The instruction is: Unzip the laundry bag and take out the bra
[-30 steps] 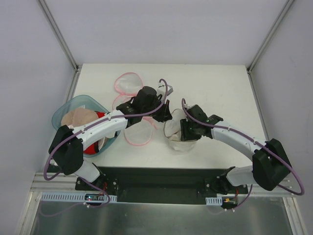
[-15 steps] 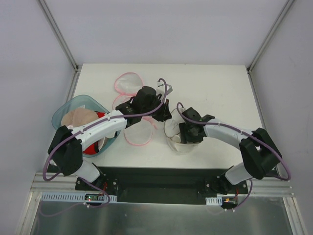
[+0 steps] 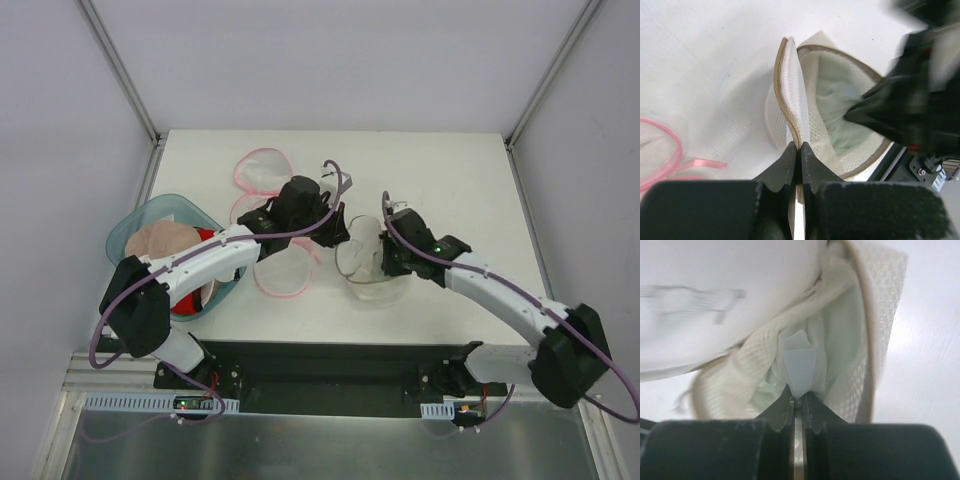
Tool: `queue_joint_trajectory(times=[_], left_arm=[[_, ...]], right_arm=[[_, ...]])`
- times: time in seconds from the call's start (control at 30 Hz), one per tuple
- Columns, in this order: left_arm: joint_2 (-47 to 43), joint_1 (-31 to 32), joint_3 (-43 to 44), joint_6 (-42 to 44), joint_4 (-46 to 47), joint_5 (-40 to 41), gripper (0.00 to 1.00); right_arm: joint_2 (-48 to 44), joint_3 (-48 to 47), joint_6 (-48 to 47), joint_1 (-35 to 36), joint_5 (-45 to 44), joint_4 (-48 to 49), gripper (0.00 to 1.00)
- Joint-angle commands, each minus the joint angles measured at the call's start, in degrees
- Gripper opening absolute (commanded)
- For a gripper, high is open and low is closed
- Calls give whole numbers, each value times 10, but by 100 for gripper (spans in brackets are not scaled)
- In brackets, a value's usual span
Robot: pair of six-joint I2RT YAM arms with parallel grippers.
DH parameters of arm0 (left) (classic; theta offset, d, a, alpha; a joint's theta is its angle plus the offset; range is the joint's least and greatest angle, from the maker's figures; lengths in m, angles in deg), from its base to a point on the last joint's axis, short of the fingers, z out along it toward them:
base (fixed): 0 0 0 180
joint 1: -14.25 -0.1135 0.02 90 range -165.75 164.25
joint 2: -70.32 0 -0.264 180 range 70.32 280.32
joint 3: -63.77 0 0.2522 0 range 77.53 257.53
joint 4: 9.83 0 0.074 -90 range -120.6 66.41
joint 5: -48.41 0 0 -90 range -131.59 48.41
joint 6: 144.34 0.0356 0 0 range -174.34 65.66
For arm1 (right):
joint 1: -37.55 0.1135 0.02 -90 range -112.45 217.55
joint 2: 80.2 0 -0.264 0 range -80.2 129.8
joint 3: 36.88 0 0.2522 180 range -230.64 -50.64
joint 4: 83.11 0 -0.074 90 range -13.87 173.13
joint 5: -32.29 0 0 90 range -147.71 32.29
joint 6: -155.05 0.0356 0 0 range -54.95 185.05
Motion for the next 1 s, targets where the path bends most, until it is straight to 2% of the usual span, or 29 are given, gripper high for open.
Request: queue_joint_trajectory(times=[0.0,0.17,0.3,0.53,0.6,0.8,0.97], left_arm=[[18,-9,-5,24,2,12,0],[37,-15,-11,25,1,-1,0],[46,-15,-7,25,1,0,0],[62,-15,4,17,2,-26,0],[70,-15,13,5,2,-40,0],[94,9,46,-14,3,-58,0],[89,16,37,-31,18,-59,0]], right_arm=[[-124,-53,-10,2,-29,6,2],[-232,-65,-10,2,-5,53,2],[-262,-79,-6,-3,8,59,1],[-287,-59,2,-13,-58,95,1],[-285,-33,37,-25,-93,153,1],[-178,-57,178,-94,-137,271,2],[-28,-160,257,-195,-44,320,1]])
